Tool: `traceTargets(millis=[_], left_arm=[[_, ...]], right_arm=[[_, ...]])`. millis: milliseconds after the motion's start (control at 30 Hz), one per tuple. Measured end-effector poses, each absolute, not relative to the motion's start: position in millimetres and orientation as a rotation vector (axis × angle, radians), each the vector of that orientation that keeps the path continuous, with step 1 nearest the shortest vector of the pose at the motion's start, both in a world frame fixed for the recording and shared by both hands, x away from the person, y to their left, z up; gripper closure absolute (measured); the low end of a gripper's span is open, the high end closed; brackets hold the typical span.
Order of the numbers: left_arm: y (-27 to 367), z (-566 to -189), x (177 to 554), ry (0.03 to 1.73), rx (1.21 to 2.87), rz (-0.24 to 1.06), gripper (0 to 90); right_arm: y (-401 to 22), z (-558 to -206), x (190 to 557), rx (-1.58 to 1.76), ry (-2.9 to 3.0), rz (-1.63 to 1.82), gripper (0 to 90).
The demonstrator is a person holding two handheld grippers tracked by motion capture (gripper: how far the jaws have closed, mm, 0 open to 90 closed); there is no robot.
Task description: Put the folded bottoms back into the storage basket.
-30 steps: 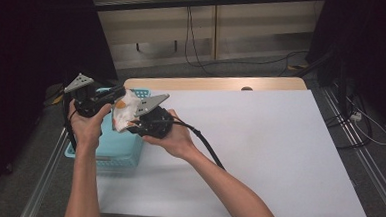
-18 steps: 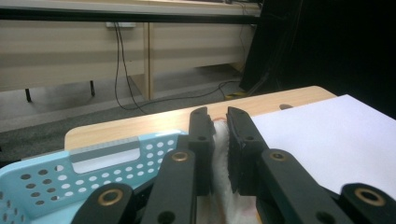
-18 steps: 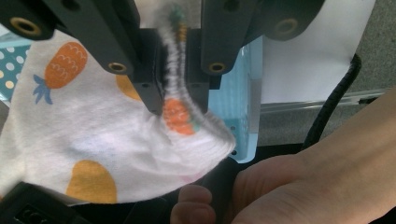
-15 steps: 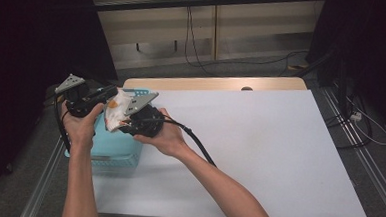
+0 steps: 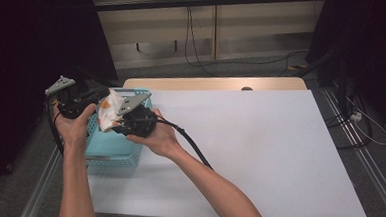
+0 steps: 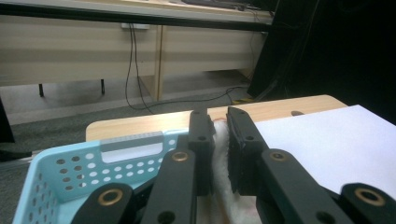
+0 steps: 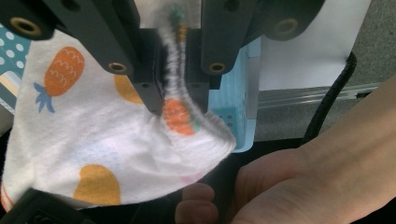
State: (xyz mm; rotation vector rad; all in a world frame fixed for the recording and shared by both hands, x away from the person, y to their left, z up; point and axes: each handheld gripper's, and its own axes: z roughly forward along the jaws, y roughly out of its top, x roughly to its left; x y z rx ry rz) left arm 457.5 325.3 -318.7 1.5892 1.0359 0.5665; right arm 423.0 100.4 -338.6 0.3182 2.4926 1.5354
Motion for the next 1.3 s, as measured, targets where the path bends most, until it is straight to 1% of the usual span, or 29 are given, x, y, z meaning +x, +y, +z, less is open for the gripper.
traceTargets(millis=[300, 667, 1300], left_arm=[[336, -321, 456, 1.047, 1.583, 0.601, 80.9], [353, -327, 456, 1.09, 1.562, 0.599, 80.9], [352, -357, 472, 1.154, 1.629, 0.589, 80.9]], right_arm=[[111, -337, 426, 0.308, 2.506, 1.532, 80.3], [128, -343, 432, 0.316, 2.538, 1.528, 80.3], [141, -373, 446, 0.375, 2.584, 1.492, 80.2]])
